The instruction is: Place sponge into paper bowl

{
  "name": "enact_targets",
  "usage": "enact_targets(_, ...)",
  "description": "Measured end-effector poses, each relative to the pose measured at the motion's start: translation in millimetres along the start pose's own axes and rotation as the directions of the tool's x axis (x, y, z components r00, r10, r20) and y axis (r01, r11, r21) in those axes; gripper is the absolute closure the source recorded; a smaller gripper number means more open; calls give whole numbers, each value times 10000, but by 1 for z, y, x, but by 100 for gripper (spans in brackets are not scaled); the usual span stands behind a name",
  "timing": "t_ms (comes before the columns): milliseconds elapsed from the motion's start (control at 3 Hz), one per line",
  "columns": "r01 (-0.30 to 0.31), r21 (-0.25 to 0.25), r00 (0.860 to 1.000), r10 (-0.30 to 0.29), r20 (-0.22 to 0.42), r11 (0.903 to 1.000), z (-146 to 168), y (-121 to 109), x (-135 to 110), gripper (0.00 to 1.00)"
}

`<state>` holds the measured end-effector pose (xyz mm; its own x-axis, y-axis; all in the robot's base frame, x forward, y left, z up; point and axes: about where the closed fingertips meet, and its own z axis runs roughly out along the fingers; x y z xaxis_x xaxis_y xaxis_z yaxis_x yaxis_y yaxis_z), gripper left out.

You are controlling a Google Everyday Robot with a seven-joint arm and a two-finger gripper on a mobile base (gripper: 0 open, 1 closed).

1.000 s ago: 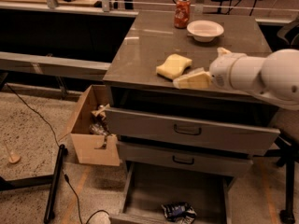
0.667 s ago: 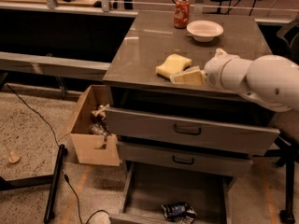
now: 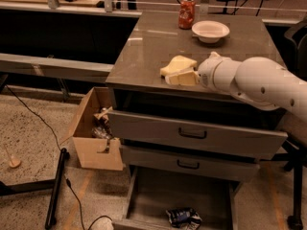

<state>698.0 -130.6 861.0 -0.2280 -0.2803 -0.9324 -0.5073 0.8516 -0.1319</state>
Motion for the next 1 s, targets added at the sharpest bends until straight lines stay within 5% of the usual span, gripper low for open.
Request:
enact_targets(333,-220,-92,9997,219,-135,9997,11,3,8,0)
enact_targets(1000,-453,-662,9988,441,-200,9968,31,16,16,42)
